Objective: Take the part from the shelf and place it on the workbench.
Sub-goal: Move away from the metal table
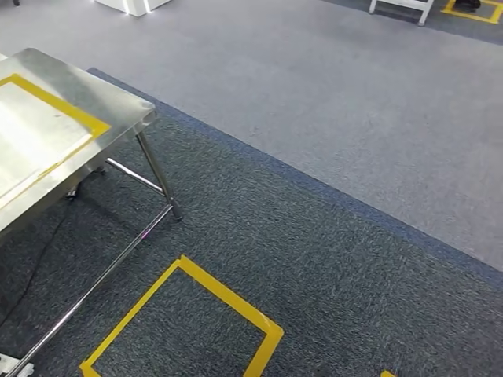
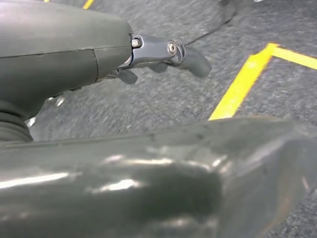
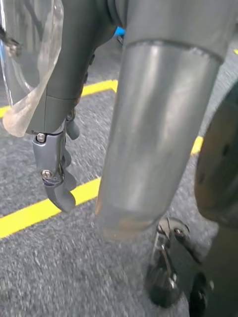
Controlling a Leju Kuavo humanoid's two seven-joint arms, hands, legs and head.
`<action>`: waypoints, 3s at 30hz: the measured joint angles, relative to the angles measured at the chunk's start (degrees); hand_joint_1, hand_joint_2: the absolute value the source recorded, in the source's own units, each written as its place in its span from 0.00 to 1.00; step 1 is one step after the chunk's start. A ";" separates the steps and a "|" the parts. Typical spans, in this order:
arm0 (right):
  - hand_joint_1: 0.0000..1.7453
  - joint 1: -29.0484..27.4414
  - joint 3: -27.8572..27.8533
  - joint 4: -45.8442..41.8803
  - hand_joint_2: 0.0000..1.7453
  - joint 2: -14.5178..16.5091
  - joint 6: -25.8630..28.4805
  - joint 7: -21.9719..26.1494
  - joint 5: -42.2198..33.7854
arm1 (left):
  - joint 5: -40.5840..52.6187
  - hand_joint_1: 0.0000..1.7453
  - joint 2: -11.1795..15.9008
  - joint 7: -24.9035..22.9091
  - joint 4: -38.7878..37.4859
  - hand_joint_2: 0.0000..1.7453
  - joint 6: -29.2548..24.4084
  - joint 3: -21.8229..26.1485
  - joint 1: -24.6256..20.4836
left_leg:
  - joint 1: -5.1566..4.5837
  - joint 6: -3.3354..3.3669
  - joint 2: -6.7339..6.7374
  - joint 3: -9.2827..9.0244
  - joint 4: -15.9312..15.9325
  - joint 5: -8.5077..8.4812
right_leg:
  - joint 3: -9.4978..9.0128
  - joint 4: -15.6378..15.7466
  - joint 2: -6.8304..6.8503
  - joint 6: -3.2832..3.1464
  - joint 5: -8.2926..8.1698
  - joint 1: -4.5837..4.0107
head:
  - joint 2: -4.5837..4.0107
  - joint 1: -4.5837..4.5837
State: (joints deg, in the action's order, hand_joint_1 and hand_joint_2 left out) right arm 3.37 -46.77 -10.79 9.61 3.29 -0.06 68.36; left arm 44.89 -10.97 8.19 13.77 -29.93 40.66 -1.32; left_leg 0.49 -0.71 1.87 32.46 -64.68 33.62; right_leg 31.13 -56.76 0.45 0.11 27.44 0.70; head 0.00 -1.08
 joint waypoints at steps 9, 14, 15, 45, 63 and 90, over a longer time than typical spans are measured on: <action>0.00 0.02 -0.66 0.02 0.00 1.94 0.13 0.09 -1.18 | 2.08 0.00 1.75 -2.08 0.25 0.00 -1.18 2.08 1.45 | 0.06 1.60 -6.67 -2.63 6.47 -5.05 | 0.83 -0.72 -7.17 0.27 -0.49 -0.40 | 0.00 0.04; 0.00 -0.22 -1.30 0.02 0.00 2.56 -0.66 0.07 -1.80 | 0.22 0.00 2.02 -2.24 1.62 0.00 -2.09 4.00 1.72 | 0.27 2.30 -3.97 -2.97 8.20 -5.67 | 3.66 -3.36 -5.10 1.79 0.89 -0.26 | 0.00 -0.13; 0.00 -0.15 -1.42 0.03 0.00 2.76 -0.88 0.04 -1.97 | -0.09 0.00 2.14 -2.47 2.25 0.00 -2.19 4.79 2.02 | 0.26 2.43 -3.00 -2.98 8.37 -5.76 | 5.10 -6.43 -3.07 1.93 2.67 -0.26 | 0.00 -0.26; 0.00 -1.01 -2.92 -0.09 0.00 2.41 3.13 2.28 -2.01 | 12.42 0.00 4.21 3.53 6.79 0.00 7.42 26.46 -1.07 | 0.39 1.96 -3.60 -2.34 7.98 -5.97 | 4.73 -5.01 -4.75 1.54 1.52 -0.23 | 0.00 -0.03; 0.00 -0.72 -4.31 -0.87 0.00 -0.55 5.82 -0.35 -2.42 | 12.14 0.00 -0.68 7.41 0.58 0.00 11.17 26.46 -4.17 | 0.20 -0.09 -1.01 2.81 -6.78 2.81 | 1.02 -0.63 -1.10 -0.59 -0.35 -0.38 | 0.00 0.19; 0.00 -0.82 -7.31 -1.34 0.00 -0.03 7.33 0.05 -4.85 | 18.74 0.00 -2.13 5.70 -0.31 0.00 6.69 22.27 -5.27 | 0.03 -0.38 3.33 -2.37 5.86 -3.75 | 1.17 -1.53 1.74 0.87 0.86 0.36 | 0.00 -0.08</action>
State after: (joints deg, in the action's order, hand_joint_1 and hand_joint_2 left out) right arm 2.55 -54.07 -12.14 9.58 10.62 -0.01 63.51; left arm 63.63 -13.10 13.89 13.46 -23.24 62.93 -6.59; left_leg 0.52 -1.09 5.20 30.09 -58.81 29.86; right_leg 32.31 -58.29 2.19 0.97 28.30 1.05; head 0.00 -1.16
